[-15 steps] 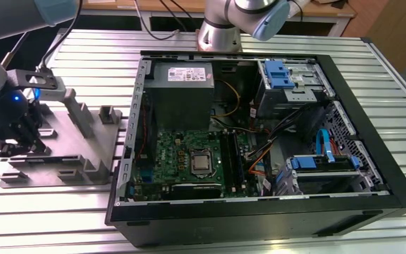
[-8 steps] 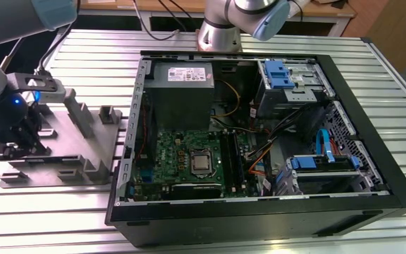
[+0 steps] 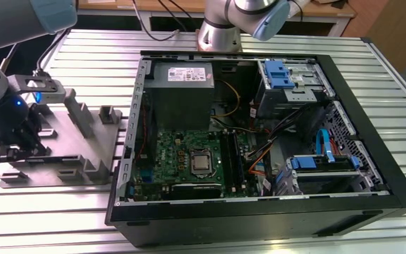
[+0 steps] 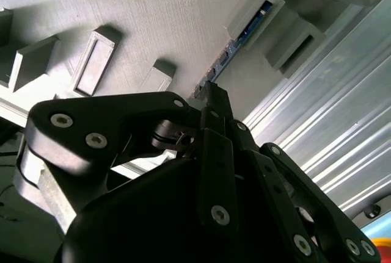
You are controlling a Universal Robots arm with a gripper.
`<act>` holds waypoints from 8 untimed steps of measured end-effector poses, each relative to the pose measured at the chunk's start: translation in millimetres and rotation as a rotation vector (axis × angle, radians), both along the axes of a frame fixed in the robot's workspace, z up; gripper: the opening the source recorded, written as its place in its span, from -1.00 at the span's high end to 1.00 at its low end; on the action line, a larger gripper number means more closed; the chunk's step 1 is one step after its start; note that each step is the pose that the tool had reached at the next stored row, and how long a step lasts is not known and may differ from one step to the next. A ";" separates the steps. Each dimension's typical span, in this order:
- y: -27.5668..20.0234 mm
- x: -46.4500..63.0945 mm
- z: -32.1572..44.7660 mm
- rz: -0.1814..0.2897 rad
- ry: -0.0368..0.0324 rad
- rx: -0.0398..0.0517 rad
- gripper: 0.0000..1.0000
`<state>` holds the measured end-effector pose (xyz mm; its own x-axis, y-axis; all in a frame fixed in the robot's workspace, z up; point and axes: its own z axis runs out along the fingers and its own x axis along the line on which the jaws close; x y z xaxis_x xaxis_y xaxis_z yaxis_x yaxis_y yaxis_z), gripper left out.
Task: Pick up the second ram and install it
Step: 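Pick up the second ram and move it above second insertion slot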
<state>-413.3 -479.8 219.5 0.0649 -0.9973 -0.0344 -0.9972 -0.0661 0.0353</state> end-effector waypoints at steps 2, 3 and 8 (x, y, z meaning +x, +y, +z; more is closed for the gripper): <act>-0.1 -1.3 -0.7 0.011 0.0000 0.0000 0.80; -0.2 -2.4 -1.1 0.014 0.0000 0.0000 0.80; -0.4 -6.2 -4.9 0.021 -0.0002 0.0001 0.80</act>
